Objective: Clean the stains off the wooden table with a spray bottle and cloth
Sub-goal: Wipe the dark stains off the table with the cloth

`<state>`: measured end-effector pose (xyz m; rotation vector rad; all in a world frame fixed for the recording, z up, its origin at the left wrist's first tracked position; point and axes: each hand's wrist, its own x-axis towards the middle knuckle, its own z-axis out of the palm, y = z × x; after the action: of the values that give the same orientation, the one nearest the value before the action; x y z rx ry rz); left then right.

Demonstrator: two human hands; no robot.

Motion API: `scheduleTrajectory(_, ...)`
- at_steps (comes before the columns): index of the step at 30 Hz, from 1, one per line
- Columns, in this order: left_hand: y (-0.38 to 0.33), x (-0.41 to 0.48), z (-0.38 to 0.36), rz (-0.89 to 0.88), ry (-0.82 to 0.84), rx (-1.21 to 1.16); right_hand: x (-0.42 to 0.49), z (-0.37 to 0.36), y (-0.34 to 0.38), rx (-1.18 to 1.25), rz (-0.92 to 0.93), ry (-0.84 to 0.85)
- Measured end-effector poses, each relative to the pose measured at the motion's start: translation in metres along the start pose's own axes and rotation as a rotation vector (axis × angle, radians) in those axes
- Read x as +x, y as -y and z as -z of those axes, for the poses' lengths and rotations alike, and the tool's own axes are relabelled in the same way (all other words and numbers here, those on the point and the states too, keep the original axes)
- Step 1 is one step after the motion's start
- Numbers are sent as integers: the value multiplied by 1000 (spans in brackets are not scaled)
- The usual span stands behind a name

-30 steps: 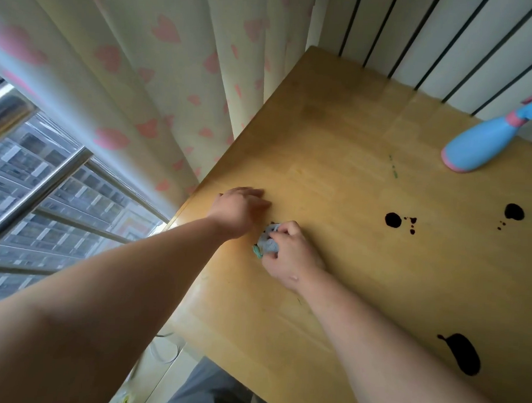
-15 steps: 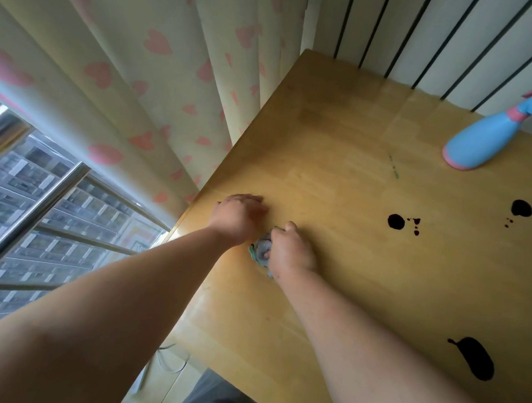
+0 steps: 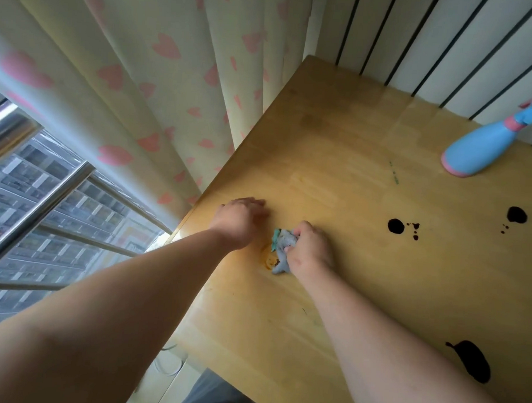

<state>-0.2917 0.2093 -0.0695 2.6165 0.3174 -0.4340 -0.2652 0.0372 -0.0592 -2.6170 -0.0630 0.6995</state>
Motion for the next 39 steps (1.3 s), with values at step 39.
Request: scheduleTrajectory(39,5,10,2,99,-2,-61,-14,1,12,53,220,448)
